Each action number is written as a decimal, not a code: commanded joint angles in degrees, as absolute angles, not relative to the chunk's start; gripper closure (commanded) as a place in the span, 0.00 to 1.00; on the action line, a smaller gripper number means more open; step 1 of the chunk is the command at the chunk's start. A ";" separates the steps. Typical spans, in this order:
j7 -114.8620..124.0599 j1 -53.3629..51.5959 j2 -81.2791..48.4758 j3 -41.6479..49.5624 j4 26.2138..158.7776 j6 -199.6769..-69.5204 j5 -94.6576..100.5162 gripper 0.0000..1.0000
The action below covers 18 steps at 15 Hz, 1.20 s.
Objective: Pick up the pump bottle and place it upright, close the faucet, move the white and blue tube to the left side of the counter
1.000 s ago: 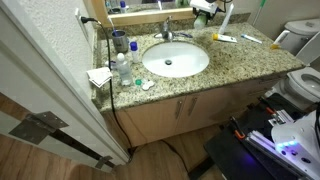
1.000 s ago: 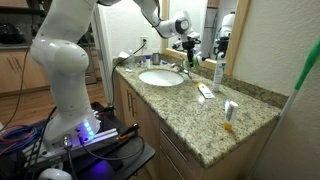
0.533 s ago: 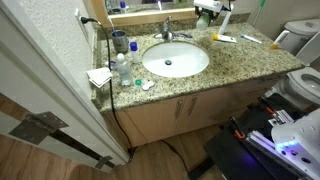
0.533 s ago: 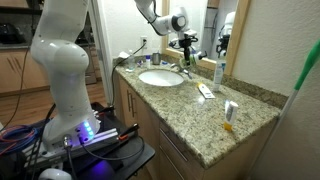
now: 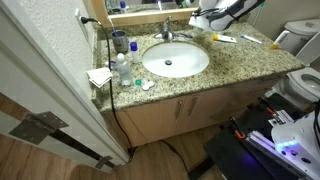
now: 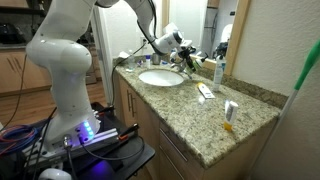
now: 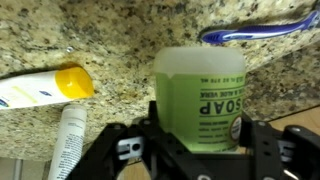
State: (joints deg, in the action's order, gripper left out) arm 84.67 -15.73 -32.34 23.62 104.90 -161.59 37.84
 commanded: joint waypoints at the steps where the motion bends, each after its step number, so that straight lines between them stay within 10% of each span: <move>1: 87.82 -17.19 -32.86 25.22 105.49 -163.48 39.71 0.33; 5: 90.62 -18.98 -33.37 26.69 105.88 -164.74 40.71 0.33; 6: 90.62 -18.98 -33.37 26.76 105.88 -164.75 40.71 0.58; 15: 119.03 -37.90 -43.79 51.72 104.96 -171.62 69.52 0.58; 16: 115.78 -35.29 -42.04 48.91 104.94 -170.61 66.89 0.33; 18: 117.94 -37.07 -43.33 50.08 105.00 -170.60 67.90 0.33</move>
State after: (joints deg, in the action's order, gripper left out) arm 117.95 -37.11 -43.36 50.10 105.00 -170.60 67.90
